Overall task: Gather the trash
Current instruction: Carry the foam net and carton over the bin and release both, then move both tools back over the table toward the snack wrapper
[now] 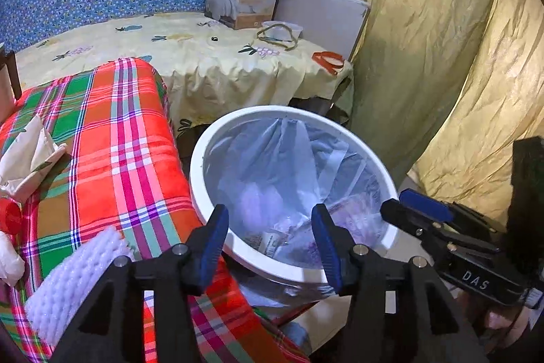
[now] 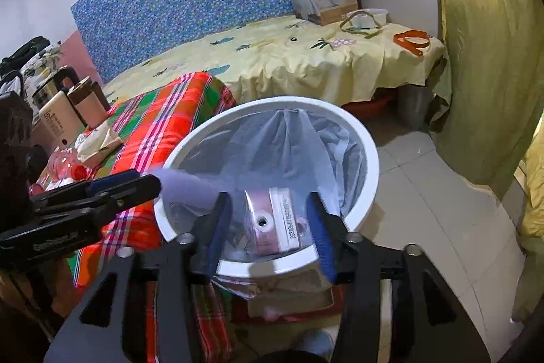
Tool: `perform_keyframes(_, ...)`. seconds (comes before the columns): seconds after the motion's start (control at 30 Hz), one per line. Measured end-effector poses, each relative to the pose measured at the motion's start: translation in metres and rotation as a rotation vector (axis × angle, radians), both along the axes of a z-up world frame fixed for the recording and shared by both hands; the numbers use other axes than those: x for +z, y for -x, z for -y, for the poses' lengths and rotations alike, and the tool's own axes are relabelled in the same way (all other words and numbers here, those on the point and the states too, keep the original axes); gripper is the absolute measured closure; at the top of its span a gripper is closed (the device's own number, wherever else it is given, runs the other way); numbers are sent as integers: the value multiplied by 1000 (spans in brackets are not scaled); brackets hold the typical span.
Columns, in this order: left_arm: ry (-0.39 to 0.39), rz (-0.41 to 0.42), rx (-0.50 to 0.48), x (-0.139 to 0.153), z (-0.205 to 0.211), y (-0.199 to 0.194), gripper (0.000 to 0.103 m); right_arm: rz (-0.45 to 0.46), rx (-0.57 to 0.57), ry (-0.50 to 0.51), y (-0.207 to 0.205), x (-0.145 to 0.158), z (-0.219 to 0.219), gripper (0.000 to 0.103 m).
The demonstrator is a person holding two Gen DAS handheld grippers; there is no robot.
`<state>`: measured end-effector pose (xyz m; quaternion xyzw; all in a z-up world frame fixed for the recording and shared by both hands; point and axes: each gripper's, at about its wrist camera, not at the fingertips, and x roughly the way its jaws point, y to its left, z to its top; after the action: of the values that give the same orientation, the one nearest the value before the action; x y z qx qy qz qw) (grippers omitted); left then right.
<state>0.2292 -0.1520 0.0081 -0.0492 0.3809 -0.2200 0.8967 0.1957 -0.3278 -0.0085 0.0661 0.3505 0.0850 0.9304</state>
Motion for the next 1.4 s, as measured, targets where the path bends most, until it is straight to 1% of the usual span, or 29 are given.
perform_keyframes(0.03,-2,3,5,1,-2,0,50,1,-3,-6,0,0,1,47)
perform_keyframes(0.1,9,8,10,3,-6,4,50,7,-5,-10,4,2,2,46)
perform_keyframes(0.27,19,28,28,8,-17,19,50,19,10,-9,16,5,-5,46)
perform_keyframes(0.63,-7,86,97,13,-47,69,51,30,83,-42,39,10,-27,46)
perform_keyframes(0.87,-22,86,154,11,-67,92,50,25,142,-48,49,9,-46,46)
perform_keyframes(1.07,-22,84,190,9,-82,107,51,3,178,-51,54,6,-63,46)
perform_keyframes(1.17,-27,88,208,8,-87,113,50,7,186,-37,58,7,-69,46)
perform_keyframes(1.4,-36,96,248,6,-99,125,50,32,227,-41,64,8,-80,46)
